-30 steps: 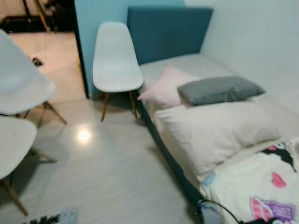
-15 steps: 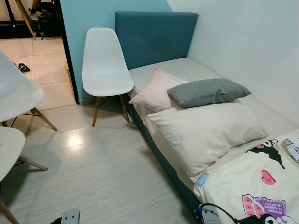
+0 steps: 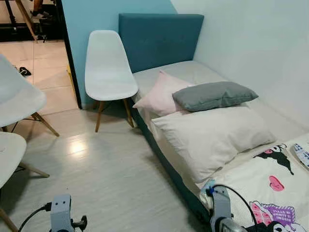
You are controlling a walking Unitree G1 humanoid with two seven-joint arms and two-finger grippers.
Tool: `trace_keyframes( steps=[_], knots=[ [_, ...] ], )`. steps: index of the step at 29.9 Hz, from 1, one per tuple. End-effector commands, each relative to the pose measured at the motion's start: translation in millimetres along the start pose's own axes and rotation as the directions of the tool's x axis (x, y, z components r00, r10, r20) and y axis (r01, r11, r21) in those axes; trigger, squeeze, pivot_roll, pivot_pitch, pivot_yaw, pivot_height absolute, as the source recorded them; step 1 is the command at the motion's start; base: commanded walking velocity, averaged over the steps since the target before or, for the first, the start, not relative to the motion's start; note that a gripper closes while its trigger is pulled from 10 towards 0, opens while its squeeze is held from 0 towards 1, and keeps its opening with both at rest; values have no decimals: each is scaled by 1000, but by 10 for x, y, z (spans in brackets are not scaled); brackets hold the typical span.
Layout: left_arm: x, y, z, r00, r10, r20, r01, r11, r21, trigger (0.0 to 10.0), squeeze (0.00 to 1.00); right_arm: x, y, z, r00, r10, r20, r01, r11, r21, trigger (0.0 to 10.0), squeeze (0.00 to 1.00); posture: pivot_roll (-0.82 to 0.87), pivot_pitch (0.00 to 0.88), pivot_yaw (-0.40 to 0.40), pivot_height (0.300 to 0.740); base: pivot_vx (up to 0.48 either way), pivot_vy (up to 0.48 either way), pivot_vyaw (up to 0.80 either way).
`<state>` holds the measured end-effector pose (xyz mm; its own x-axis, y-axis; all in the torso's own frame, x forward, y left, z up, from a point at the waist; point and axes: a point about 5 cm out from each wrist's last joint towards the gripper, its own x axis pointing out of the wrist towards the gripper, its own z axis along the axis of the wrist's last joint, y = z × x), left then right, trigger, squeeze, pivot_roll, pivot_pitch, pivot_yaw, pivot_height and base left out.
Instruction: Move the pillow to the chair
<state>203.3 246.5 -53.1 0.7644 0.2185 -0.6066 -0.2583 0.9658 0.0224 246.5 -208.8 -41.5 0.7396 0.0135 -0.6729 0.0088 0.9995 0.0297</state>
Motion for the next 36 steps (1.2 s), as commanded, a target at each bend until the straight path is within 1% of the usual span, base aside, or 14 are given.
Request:
trace_keyframes(
  steps=[1,5,7,9,11,17,19,20,21,26,29,31,33,36],
  knots=[
    [9,-58,91,997,-21,68,21,1000,-9,10000,0,30,50,163,997,23,69,-23,1000,6,10000,0,-22,0,-104,740,0,0,0],
    [5,-92,222,986,-34,163,37,999,-12,10000,0,47,118,303,988,75,131,-71,997,-38,10000,0,-21,0,-106,740,0,0,0],
    [7,-95,253,983,-35,178,38,999,-16,10000,0,47,130,320,986,85,141,-80,996,-44,10000,0,-21,0,-106,740,0,0,0],
    [-16,-114,336,968,-47,246,50,999,-8,10000,0,39,138,359,979,114,170,-101,991,-86,10000,0,-27,0,-108,740,0,0,0],
    [-46,-154,416,950,-64,307,61,998,19,10000,0,28,112,398,973,123,195,-100,987,-126,10000,0,-33,0,-108,740,0,0,0],
    [-87,-235,530,925,-83,370,71,996,46,10000,0,10,53,510,961,138,239,-90,976,-201,10000,0,-41,0,-101,740,0,0,0],
    [-87,-235,530,925,-83,370,71,996,46,10000,0,10,53,510,961,138,239,-90,976,-201,10000,0,-41,0,-101,740,0,0,0],
    [-137,-294,585,909,-96,406,77,995,63,10000,0,-19,1,604,945,153,290,-79,964,-253,10000,0,-46,0,-95,740,0,0,0],
    [-160,-311,601,903,-97,418,76,995,66,10000,0,-34,-15,627,937,164,307,-79,959,-272,10000,0,-51,0,-95,740,0,0,0],
    [-211,-331,626,893,-94,439,73,995,64,10000,0,-58,-11,652,922,195,336,-100,955,-280,10000,0,-54,0,-100,740,0,0,0],
    [-272,-342,673,877,-81,474,72,997,39,10000,0,-98,13,681,892,222,393,-147,966,-212,10000,0,-50,0,-113,740,0,0,0],
    [-272,-342,673,877,-81,474,72,997,39,10000,0,-98,13,681,892,222,393,-147,966,-212,10000,0,-50,0,-113,740,0,0,0],
    [-315,-334,712,866,-72,495,73,997,18,10000,0,-123,42,710,873,232,429,-172,970,-173,10000,0,-51,0,-118,740,0,0,0],
    [-341,-335,737,861,-68,504,74,997,9,10000,0,-140,58,733,863,235,448,-181,970,-161,10000,0,-50,0,-119,740,0,0,0]
  ],
)
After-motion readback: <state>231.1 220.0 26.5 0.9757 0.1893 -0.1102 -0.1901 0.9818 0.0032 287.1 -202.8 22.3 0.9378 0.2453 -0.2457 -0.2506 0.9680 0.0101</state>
